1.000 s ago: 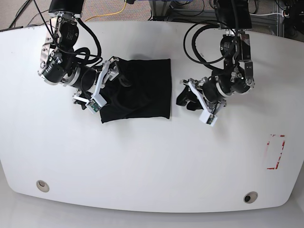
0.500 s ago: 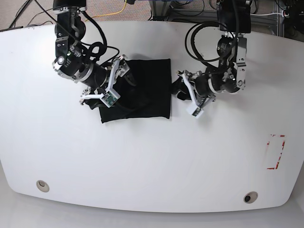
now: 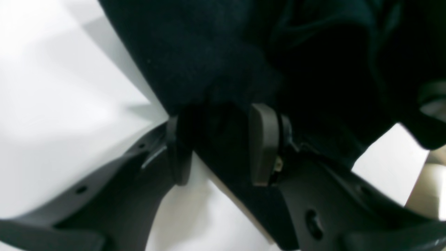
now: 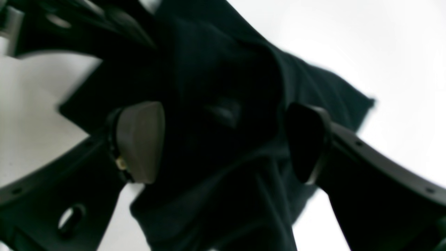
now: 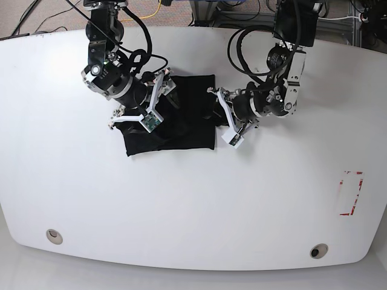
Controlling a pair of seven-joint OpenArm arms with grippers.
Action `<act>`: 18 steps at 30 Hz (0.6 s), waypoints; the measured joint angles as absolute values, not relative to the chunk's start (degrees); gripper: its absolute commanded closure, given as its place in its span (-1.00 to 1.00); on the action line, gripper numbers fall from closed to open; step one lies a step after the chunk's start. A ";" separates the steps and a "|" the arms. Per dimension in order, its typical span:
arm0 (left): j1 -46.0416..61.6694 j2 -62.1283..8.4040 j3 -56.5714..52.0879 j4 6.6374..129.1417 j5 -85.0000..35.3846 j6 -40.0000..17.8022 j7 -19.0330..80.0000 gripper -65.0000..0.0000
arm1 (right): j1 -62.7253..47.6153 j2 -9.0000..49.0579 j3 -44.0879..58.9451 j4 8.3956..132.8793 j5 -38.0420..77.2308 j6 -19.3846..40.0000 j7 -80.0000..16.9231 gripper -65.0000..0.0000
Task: Layout the t-shirt on the table in an organized manner, then fold the t-shirt properly
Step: 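Release the left gripper and press the folded bundle flat with both grippers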
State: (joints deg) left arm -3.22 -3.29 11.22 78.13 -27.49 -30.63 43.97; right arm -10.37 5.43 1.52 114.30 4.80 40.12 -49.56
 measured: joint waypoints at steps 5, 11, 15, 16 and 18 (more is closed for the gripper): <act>-4.14 -3.22 12.56 77.54 -26.85 -30.52 44.01 0.27 | -10.35 5.56 1.61 112.90 4.78 40.10 -45.10 -0.61; -4.08 -3.20 12.91 77.43 -26.94 -30.44 43.88 0.27 | -10.24 5.54 1.83 109.06 4.58 40.10 -45.15 -0.61; -4.12 -3.20 12.86 77.38 -26.94 -30.44 44.05 0.27 | -10.24 5.34 3.84 106.98 4.73 40.12 -41.52 -0.61; -4.12 -3.20 12.86 77.38 -26.92 -30.44 44.05 0.27 | -10.24 5.41 4.29 106.41 4.62 40.10 -40.21 -0.61; -4.12 -3.20 12.86 77.38 -26.94 -30.44 44.05 0.27 | -10.17 5.58 4.93 105.19 4.62 39.88 -38.59 -0.61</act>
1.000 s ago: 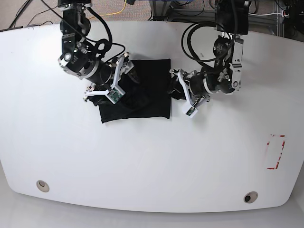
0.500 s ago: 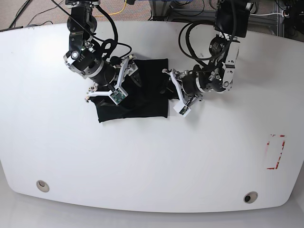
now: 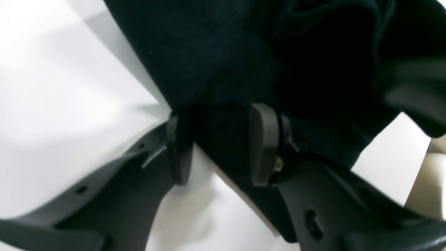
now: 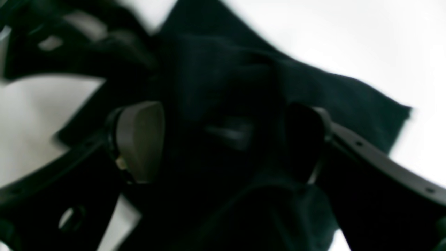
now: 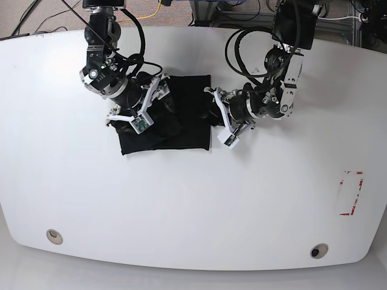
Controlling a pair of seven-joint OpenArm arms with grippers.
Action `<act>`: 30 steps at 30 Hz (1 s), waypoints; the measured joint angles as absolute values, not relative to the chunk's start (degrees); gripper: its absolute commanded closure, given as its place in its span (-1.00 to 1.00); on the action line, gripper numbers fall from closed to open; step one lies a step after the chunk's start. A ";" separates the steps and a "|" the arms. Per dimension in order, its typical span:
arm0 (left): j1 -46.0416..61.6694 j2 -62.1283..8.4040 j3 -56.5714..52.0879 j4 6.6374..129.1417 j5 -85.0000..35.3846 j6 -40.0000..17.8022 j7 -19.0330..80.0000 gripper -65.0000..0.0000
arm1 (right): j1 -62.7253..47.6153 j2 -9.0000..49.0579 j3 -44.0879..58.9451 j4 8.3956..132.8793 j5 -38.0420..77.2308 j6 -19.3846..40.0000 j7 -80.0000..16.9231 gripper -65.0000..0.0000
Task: Layout the t-shirt on the table in an organized manner, then fold the t-shirt properly
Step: 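Release the left gripper and press the folded bundle flat with both grippers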
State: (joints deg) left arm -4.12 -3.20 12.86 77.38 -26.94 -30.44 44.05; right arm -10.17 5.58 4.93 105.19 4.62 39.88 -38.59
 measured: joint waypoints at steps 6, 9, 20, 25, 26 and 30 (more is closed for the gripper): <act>-3.97 -3.22 12.86 77.38 -26.94 -30.44 44.03 0.27 | -10.09 5.41 6.04 101.45 4.45 40.03 -36.34 -0.61; -3.92 -3.22 12.86 77.38 -27.03 -30.44 44.03 0.27 | -9.65 5.39 6.83 99.83 4.47 40.12 -35.27 -0.61; -3.92 -3.25 12.86 77.38 -27.07 -30.46 44.05 0.27 | -9.13 5.56 7.88 97.41 4.47 40.05 -32.60 0.49; -3.86 -3.22 12.86 77.38 -27.07 -30.44 44.05 0.27 | -9.10 5.52 7.90 97.38 4.45 40.05 -32.60 0.95; -3.86 -3.20 12.86 77.38 -27.05 -30.44 44.05 0.27 | -9.10 5.50 7.90 97.38 4.45 40.03 -32.60 0.95; -3.86 -3.20 12.86 77.38 -27.05 -30.44 44.05 0.27 | -9.10 5.37 7.88 97.41 4.43 40.03 -32.62 0.95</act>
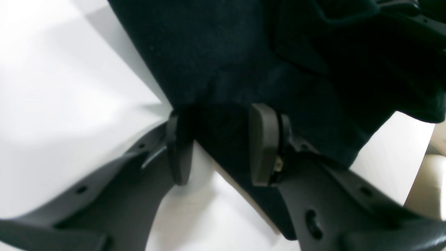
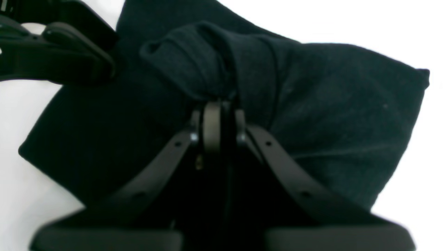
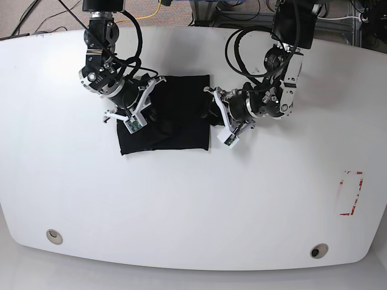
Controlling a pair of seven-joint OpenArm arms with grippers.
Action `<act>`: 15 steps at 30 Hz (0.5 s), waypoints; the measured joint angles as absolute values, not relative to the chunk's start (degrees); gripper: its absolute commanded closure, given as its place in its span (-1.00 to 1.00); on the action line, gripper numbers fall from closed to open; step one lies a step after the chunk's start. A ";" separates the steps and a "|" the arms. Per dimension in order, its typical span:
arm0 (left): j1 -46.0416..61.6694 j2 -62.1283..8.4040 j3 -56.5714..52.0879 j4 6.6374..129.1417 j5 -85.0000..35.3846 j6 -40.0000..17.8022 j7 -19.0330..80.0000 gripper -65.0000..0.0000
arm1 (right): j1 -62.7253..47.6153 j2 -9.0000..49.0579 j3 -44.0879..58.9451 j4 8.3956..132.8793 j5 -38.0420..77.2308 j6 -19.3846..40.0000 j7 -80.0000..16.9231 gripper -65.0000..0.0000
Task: Layout the t-shirt on the table in an organized manner, then fold the t-shirt properly
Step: 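Release the left gripper and press the folded bundle flat with both grippers, then grasp the bundle edge with both grippers and fold it over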
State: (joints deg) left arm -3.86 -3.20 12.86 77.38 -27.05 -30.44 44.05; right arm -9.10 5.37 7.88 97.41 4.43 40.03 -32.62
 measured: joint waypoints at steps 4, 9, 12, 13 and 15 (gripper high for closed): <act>-3.86 -3.18 12.91 77.38 -27.07 -30.44 44.03 0.27 | -9.30 5.21 7.88 98.21 4.40 40.03 -33.26 0.96; -4.64 -3.25 15.18 75.72 -27.70 -30.41 42.89 0.27 | -9.96 3.79 7.90 102.67 4.23 39.88 -37.26 0.96; -4.95 -2.37 16.10 74.00 -28.27 -30.46 42.13 0.27 | -10.13 2.44 7.88 106.41 4.01 39.68 -40.18 0.96; -4.95 -1.89 16.08 73.52 -28.53 -30.48 41.87 0.27 | -10.13 1.93 7.88 107.53 4.03 39.68 -40.95 0.96; -4.93 -0.93 16.08 72.62 -28.62 -30.52 41.25 0.27 | -9.98 1.17 7.70 109.38 4.29 39.70 -41.76 0.96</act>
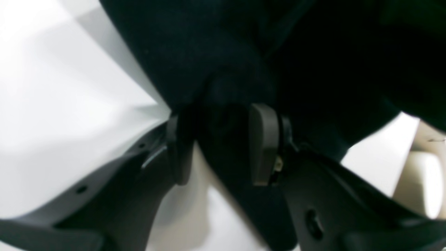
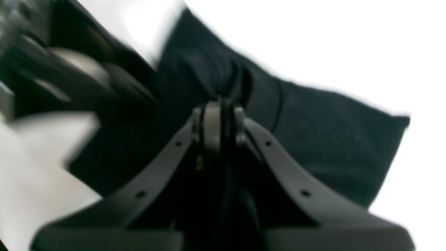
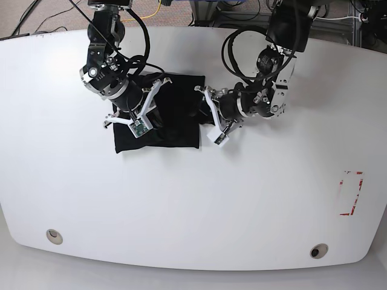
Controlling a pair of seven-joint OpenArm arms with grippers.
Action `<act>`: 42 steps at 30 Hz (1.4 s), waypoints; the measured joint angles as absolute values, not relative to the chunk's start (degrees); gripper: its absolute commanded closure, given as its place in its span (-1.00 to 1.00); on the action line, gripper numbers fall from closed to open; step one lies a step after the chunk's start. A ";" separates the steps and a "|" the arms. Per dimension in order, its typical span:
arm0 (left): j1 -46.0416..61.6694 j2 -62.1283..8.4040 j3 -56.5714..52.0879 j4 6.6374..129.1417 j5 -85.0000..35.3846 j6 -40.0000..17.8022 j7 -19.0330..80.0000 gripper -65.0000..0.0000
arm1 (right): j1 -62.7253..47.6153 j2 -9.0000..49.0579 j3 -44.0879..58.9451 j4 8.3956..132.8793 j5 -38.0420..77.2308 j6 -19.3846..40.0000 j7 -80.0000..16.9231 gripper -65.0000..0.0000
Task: Layout the t-shirt on the table in an organized manner, then fold the t-shirt properly
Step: 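Grasp the bundle edge with both grippers and fold it over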
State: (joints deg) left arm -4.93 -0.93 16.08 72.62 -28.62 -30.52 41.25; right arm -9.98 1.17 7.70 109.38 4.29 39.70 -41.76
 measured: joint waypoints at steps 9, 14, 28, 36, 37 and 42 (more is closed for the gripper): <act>-4.80 0.80 16.56 71.48 -29.04 -30.83 41.12 0.27 | -9.72 -0.89 2.83 111.33 4.23 39.90 -43.88 0.96; -4.78 1.58 16.45 71.44 -28.97 -30.79 41.52 0.27 | -9.65 -2.85 1.76 111.33 4.27 39.92 -43.90 0.96; -4.75 1.74 16.51 71.37 -29.02 -30.83 41.93 0.27 | -8.47 -4.14 1.78 109.80 4.27 39.94 -43.70 0.95; -4.60 1.74 16.51 71.61 -28.99 -30.81 42.06 0.27 | -8.47 -4.16 1.83 107.81 4.25 39.92 -43.70 0.17; -4.60 1.74 16.51 71.61 -28.95 -30.83 42.11 0.27 | -8.38 -4.14 1.83 107.83 4.19 39.94 -43.70 0.09; -4.58 1.52 16.49 71.64 -29.04 -31.09 42.17 0.27 | -8.32 -3.97 2.26 108.07 3.18 38.94 -43.68 -0.43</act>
